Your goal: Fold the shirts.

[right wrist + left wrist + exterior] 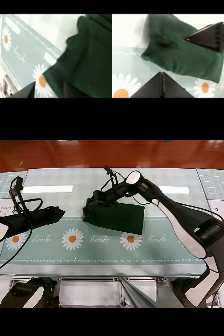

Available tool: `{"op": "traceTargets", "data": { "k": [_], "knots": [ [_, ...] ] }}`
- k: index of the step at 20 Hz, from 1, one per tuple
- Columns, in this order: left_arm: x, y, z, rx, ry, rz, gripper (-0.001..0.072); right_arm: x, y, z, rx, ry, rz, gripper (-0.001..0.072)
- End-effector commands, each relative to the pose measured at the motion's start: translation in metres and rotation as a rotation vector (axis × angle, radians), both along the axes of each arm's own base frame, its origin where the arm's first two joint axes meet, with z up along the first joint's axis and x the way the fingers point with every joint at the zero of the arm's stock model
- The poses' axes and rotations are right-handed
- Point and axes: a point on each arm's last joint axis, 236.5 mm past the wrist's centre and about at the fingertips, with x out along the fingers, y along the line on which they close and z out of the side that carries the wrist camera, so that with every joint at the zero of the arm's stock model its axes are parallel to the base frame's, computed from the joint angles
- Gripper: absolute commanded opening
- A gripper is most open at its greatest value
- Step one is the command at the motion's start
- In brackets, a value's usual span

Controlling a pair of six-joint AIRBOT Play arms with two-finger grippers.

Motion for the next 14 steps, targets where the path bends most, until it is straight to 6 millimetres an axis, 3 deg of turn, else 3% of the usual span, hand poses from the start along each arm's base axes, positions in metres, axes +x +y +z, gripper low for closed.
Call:
{"op": "traceTargets", "data": {
  "k": [1,2,4,6,8,9,10,11,14],
  "knots": [
    [0.006,0.003,-0.001,-0.002,-0.018,0.02,0.0024,-0.006,-0.056,0.037,-0.013,0.047,0.051,0.0412],
    [0.007,0.002,-0.001,-0.005,-0.016,0.021,0.0024,-0.003,-0.091,0.058,-0.034,0.034,0.039,0.0412],
    [0.006,0.0,-0.001,-0.022,-0.01,0.02,0.0024,-0.003,-0.182,0.096,-0.168,-0.026,-0.026,0.0411],
    [0.006,-0.003,0.0,-0.036,-0.007,0.02,0.0024,-0.01,-0.295,0.107,-0.477,-0.092,-0.221,0.0412],
    [0.006,-0.004,-0.001,-0.042,-0.001,0.021,0.0024,-0.023,-0.393,0.101,-0.755,-0.125,-0.494,0.0413],
    [0.006,-0.004,-0.002,-0.041,0.001,0.021,0.0024,-0.033,-0.417,0.092,-0.796,-0.134,-0.585,0.0415],
    [0.007,-0.004,-0.003,-0.041,0.003,0.021,0.0024,-0.043,-0.425,0.075,-0.776,-0.126,-0.646,0.0417],
    [0.006,-0.004,-0.003,-0.041,0.005,0.021,0.0024,-0.053,-0.421,0.053,-0.721,-0.093,-0.675,0.0417],
    [0.007,-0.005,-0.005,-0.047,0.012,0.021,0.0024,-0.074,-0.373,-0.021,-0.482,0.057,-0.69,0.0419]
  ]
}}
